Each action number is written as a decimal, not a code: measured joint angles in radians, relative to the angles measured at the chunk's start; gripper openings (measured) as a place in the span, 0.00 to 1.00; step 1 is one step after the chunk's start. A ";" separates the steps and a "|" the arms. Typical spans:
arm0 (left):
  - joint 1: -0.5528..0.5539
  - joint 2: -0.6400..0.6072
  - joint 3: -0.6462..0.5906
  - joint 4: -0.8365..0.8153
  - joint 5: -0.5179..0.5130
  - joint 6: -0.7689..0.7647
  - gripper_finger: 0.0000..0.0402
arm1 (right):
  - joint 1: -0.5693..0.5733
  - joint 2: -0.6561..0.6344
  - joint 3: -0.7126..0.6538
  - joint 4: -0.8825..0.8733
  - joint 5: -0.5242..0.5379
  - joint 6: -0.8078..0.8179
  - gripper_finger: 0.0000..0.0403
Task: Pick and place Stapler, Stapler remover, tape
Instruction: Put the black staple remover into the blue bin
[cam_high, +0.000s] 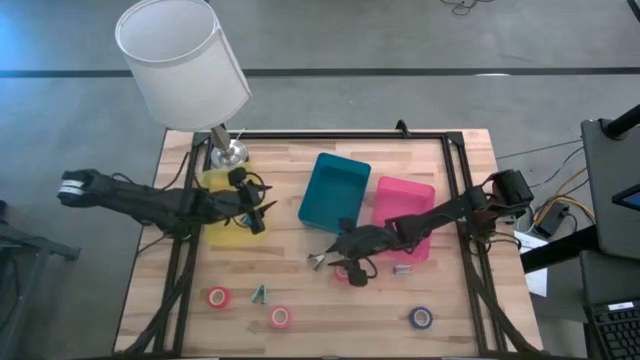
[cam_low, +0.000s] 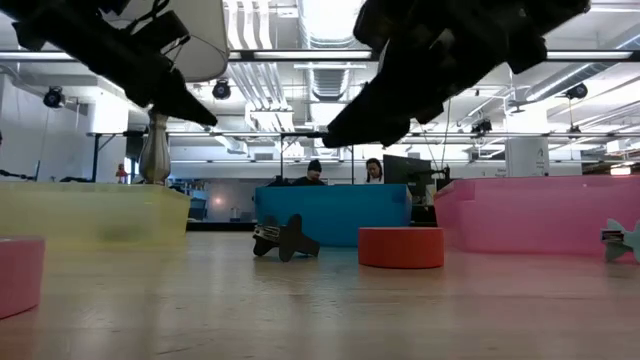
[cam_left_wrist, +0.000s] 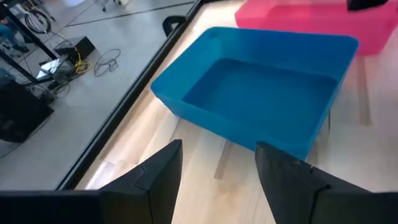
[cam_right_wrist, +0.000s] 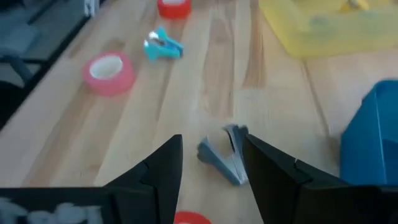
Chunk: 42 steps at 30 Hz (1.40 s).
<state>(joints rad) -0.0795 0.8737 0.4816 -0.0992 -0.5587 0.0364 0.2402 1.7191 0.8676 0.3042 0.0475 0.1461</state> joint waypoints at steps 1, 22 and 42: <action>0.001 0.008 0.000 0.003 0.000 0.006 0.51 | 0.002 0.000 -0.012 0.032 0.003 -0.001 0.40; 0.001 0.169 0.000 0.107 0.025 -0.031 0.51 | 0.004 0.191 0.276 -0.383 0.005 -0.184 0.35; 0.000 0.221 -0.010 0.113 0.042 -0.167 0.51 | 0.002 0.371 0.480 -0.534 0.006 -0.340 0.44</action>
<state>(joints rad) -0.0792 1.0946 0.4721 0.0136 -0.5163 -0.1306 0.2424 2.0902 1.3477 -0.2296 0.0539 -0.1940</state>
